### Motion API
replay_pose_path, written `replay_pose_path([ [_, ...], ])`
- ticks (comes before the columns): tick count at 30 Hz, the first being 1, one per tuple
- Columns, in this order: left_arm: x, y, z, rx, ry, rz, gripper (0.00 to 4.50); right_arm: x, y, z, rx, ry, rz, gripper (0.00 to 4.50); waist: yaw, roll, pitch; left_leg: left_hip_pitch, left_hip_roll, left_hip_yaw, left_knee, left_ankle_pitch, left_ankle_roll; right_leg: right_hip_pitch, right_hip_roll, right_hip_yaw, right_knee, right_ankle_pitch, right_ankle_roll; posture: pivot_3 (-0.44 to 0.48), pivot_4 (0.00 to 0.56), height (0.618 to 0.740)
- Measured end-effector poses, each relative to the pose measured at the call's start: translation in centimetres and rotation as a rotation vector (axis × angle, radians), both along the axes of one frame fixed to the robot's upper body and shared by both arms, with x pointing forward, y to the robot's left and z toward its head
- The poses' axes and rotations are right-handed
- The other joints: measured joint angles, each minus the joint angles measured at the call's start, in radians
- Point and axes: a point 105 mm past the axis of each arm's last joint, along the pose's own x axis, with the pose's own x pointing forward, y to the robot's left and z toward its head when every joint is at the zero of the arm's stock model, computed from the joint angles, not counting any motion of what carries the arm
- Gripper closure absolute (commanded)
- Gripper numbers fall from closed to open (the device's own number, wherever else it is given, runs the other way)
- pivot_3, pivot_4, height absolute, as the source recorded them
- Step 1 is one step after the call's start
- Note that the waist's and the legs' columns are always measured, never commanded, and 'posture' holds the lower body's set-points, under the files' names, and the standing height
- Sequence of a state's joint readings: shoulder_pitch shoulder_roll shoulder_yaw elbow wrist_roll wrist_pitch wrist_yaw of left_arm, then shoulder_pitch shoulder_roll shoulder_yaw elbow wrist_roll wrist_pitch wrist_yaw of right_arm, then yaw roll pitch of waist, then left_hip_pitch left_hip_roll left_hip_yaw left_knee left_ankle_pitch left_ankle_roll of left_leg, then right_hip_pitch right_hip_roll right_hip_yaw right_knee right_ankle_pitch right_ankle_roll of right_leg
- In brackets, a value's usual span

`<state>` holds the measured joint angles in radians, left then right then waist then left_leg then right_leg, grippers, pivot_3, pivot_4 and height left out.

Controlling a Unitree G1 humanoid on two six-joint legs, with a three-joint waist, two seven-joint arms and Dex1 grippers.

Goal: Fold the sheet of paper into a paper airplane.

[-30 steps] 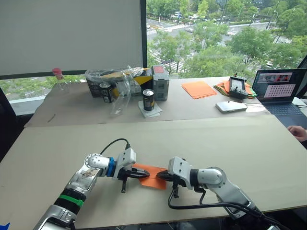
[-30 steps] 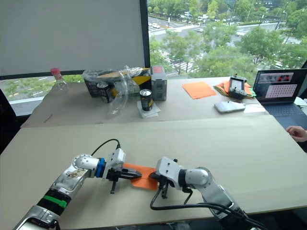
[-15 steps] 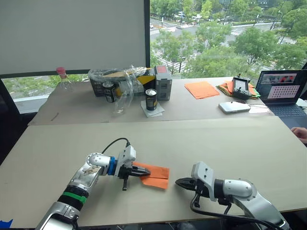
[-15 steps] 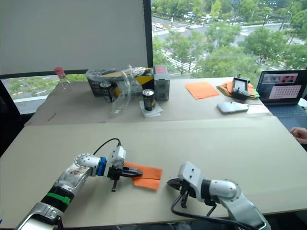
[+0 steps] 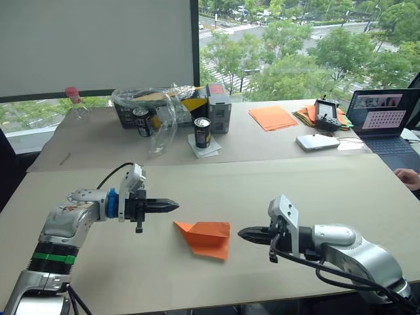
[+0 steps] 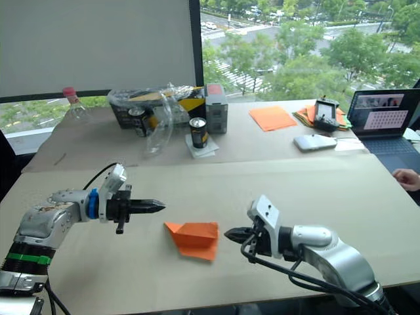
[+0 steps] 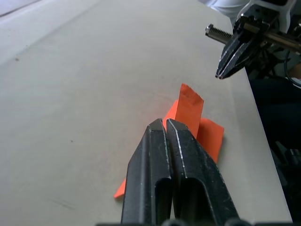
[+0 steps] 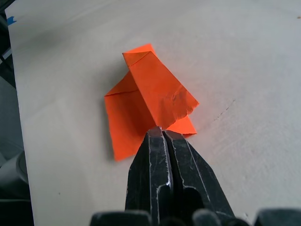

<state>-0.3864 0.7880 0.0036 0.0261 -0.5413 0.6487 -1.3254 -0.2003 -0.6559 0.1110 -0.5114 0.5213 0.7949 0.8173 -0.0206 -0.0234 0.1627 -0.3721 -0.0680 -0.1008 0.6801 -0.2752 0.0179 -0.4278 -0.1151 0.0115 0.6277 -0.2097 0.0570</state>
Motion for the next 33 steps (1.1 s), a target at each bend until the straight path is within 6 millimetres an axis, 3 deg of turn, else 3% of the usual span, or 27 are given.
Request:
replay_pose_path([
  [6, -2.3, 0.7, -2.0, 0.076, 0.022, 0.022, 1.31, 1.8, -0.4, -1.6, 0.010, 0.105, -0.082, 1.19, 0.015, 0.000, 0.001, -0.002, 0.000, 0.000, 0.000, 0.000, -0.001, -0.002, -0.001, 0.000, 0.000, 0.000, -0.001, 0.000, 0.150, 0.695],
  [9, -2.9, 0.4, -2.3, 0.089, 0.000, 0.017, 1.30, 2.2, 0.0, -1.9, 0.043, 0.151, -0.086, 0.21, 0.016, 0.000, 0.001, -0.006, -0.001, 0.000, 0.001, 0.001, -0.002, -0.006, -0.001, 0.000, 0.001, 0.001, -0.002, 0.000, 0.150, 0.695],
  [15, -3.5, 0.3, -2.7, 0.101, -0.025, 0.026, 1.30, 1.8, 1.6, -1.9, 0.105, 0.218, -0.004, 0.21, 0.008, 0.000, 0.001, -0.011, 0.001, 0.000, 0.001, 0.002, -0.004, -0.012, 0.001, 0.000, 0.003, 0.003, -0.004, 0.000, 0.150, 0.695],
  [16, -3.4, 0.3, -2.7, 0.102, -0.033, 0.028, 1.30, 1.8, 1.7, -2.0, 0.113, 0.236, 0.003, 0.77, 0.008, 0.000, 0.001, -0.011, 0.001, 0.000, 0.001, 0.002, -0.004, -0.012, 0.001, 0.000, 0.003, 0.003, -0.005, 0.000, 0.150, 0.695],
  [27, -3.3, 1.1, -3.3, 0.148, -0.065, 0.077, 1.30, 1.1, 3.2, -2.2, 0.174, 0.281, 0.093, 4.46, 0.007, 0.000, 0.001, -0.011, 0.000, 0.000, 0.001, 0.002, -0.004, -0.012, 0.001, 0.000, 0.004, 0.003, -0.005, 0.000, 0.150, 0.695],
  [33, -3.1, 1.3, -3.5, 0.138, -0.057, 0.093, 1.30, 1.8, 3.7, 0.0, 0.184, 0.216, 0.166, 4.46, 0.004, 0.000, 0.001, -0.011, 0.001, 0.000, 0.001, 0.003, -0.004, -0.013, 0.001, 0.000, 0.004, 0.003, -0.005, 0.000, 0.150, 0.695],
])
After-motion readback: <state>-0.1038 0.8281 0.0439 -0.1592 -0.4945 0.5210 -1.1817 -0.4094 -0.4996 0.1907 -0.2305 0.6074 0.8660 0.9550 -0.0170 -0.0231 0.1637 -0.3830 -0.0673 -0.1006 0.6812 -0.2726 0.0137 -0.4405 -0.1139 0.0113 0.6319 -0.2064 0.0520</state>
